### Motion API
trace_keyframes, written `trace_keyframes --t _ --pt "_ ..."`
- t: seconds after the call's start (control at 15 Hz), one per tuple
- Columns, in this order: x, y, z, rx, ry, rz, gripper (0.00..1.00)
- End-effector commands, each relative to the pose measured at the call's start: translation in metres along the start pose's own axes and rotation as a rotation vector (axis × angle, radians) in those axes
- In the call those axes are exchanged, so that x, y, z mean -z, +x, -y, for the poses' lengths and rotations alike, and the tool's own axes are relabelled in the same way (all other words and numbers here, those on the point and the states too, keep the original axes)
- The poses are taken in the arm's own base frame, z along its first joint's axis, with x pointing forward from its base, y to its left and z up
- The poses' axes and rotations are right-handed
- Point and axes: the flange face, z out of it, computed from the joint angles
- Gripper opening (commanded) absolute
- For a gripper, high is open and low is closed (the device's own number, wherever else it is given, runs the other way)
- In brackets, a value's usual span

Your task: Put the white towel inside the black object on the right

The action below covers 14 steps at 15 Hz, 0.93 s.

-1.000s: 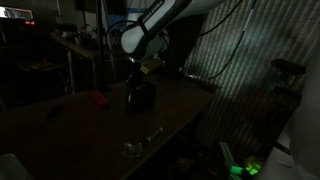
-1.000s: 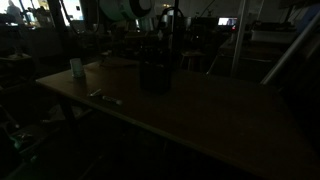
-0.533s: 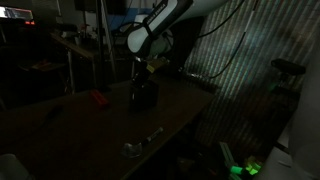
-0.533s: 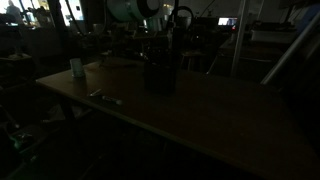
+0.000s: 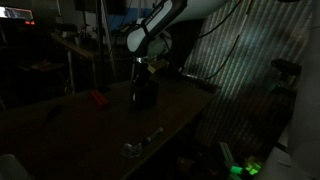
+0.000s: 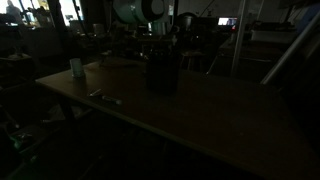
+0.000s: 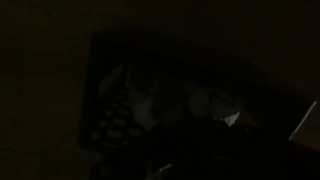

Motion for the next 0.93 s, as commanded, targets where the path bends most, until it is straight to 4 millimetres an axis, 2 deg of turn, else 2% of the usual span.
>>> trace_keyframes --t 0.0,0.47,0.8,0.87 --pt "-0.012 0.013 0.0 0.03 0.078 0.005 0.02" --pt "-0.029 0.017 0.003 0.05 0.267 -0.011 0.02" --pt "-0.022 0.008 0.001 0.061 0.31 -0.003 0.04" --pt "-0.018 0.006 0.001 0.063 0.305 0.0 0.3"
